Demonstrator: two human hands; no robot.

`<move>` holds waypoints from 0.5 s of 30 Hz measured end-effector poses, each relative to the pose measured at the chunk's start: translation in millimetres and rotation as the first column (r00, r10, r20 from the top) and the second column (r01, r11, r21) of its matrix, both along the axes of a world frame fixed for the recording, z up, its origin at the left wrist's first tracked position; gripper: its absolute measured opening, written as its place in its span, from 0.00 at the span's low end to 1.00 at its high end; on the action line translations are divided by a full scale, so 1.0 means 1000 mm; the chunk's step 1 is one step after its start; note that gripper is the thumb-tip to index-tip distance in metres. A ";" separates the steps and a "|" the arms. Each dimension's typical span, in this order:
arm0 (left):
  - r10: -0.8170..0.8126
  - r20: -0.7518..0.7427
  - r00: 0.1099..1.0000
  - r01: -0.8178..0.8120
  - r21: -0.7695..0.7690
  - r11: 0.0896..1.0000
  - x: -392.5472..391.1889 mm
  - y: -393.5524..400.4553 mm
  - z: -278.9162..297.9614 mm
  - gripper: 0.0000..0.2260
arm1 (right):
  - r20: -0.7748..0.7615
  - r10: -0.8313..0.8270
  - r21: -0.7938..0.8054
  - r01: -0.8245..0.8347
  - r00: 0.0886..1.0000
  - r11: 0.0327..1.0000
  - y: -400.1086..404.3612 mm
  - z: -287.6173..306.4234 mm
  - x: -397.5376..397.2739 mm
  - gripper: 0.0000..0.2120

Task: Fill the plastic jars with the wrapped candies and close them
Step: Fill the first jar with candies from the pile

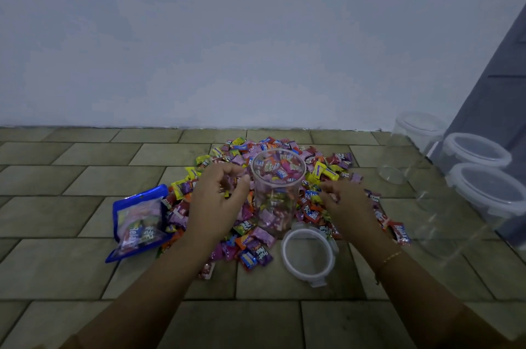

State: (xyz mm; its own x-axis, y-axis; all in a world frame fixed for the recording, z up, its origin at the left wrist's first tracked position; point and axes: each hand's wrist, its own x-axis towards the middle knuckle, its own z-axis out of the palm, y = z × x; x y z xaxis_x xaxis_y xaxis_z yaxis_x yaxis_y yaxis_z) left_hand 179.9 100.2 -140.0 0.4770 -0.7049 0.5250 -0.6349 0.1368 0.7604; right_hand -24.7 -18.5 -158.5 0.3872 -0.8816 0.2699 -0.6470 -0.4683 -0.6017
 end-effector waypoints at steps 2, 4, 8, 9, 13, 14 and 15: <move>-0.028 0.098 0.995 0.021 0.080 0.997 0.002 0.011 -0.012 0.14 | -0.210 0.053 0.005 -0.053 0.976 0.999 0.000 -0.014 -0.009 0.15; -0.063 0.265 0.962 0.011 0.193 0.981 0.002 0.021 -0.025 0.17 | -0.333 0.083 0.008 -0.085 0.939 0.996 0.002 -0.024 -0.015 0.17; -0.126 0.524 0.843 -0.096 0.376 0.921 -0.003 0.036 -0.048 0.24 | -0.484 0.088 0.022 -0.088 0.871 0.996 0.005 -0.036 -0.017 0.21; -0.169 0.556 0.814 -0.109 0.432 0.895 -0.006 0.038 -0.051 0.29 | -0.494 0.091 0.038 -0.083 0.865 0.996 0.006 -0.038 -0.017 0.21; -0.314 0.596 0.739 -0.137 0.589 0.796 -0.008 0.039 -0.063 0.42 | -0.509 0.144 0.118 -0.097 0.848 0.988 0.008 -0.043 -0.017 0.19; -0.311 0.612 0.727 -0.141 0.577 0.805 -0.007 0.040 -0.066 0.39 | -0.506 0.153 0.132 -0.099 0.849 0.986 0.008 -0.043 -0.017 0.19; -0.300 0.614 0.731 -0.142 0.566 0.812 -0.007 0.040 -0.069 0.36 | -0.506 0.162 0.146 -0.101 0.847 0.984 0.009 -0.042 -0.018 0.19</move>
